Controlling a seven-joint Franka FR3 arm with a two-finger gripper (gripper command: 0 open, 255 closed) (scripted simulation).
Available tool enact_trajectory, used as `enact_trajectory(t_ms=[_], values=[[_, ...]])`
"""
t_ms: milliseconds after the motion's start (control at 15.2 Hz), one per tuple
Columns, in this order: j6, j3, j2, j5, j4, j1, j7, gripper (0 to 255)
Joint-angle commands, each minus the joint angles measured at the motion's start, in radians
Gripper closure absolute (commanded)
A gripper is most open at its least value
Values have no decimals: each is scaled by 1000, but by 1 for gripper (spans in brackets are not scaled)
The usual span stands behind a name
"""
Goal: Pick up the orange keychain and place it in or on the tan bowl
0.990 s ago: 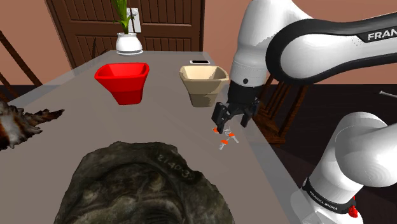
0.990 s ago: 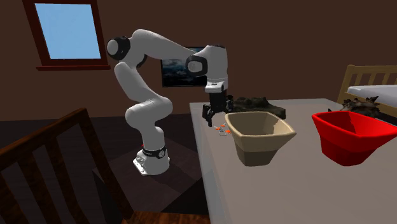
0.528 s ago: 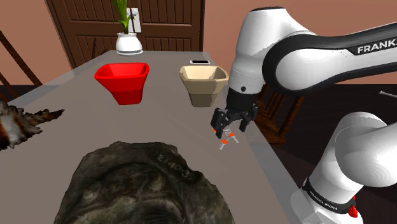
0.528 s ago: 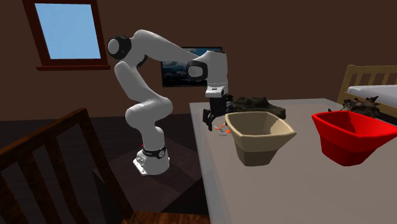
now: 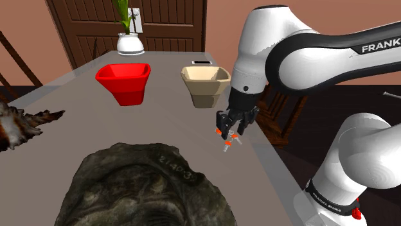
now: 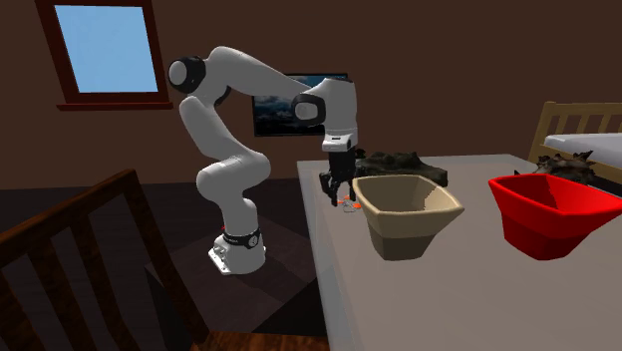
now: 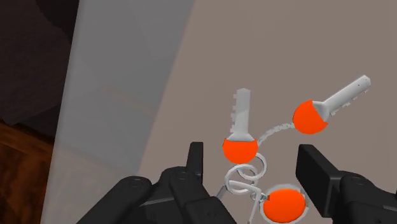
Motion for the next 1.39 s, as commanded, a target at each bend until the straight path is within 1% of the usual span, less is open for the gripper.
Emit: enact_trajectory(t_ms=[0, 264, 1320], values=[[3, 3, 5, 5, -4, 2, 0, 255], [3, 1, 2, 4, -6, 3, -1, 255], [-220, -51, -24, -43, 191, -15, 6, 255]])
